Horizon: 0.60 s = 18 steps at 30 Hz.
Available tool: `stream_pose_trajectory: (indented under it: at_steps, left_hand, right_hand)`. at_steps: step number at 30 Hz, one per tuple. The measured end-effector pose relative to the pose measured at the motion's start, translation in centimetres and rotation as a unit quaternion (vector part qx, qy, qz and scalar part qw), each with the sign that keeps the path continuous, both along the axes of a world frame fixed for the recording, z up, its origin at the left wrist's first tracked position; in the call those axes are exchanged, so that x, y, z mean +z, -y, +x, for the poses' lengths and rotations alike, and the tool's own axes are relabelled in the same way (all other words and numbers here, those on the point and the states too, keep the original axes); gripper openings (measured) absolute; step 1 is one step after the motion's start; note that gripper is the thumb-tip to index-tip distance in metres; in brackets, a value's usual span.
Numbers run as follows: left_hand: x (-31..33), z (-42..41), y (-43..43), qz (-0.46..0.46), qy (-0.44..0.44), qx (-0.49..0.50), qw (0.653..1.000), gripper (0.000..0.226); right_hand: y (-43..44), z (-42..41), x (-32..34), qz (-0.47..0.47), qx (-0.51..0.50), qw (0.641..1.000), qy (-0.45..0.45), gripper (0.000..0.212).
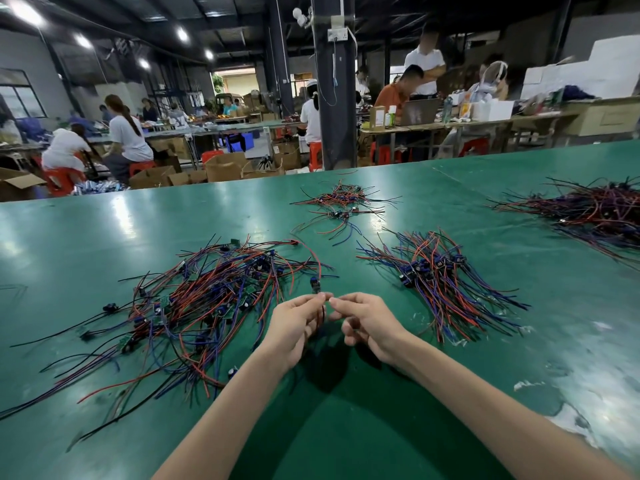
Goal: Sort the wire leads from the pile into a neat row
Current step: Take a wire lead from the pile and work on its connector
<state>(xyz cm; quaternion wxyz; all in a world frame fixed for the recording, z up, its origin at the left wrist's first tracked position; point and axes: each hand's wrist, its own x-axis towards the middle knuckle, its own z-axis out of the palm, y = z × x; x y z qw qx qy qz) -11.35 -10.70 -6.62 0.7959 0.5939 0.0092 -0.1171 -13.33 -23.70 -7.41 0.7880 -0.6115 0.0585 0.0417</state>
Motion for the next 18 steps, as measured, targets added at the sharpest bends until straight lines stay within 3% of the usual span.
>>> stream_pose_trajectory:
  at_steps: [9,14,18]
  left_hand:
    - [0.32,-0.26,0.25,-0.042,-0.065,-0.026,0.997,0.013]
    - [0.19,-0.41,0.04,-0.009,-0.04,-0.009,0.999,0.013]
    - [0.13,-0.38,-0.2,-0.003,-0.016,0.015,1.0,0.019]
  right_hand:
    - [-0.71,-0.54,-0.01,0.102,0.077,0.992,-0.012,0.008]
    - [-0.7,-0.44,-0.43,-0.013,0.065,0.997,0.03,0.022]
    - [-0.46,-0.61,-0.61,-0.087,0.085,0.991,0.062,0.014]
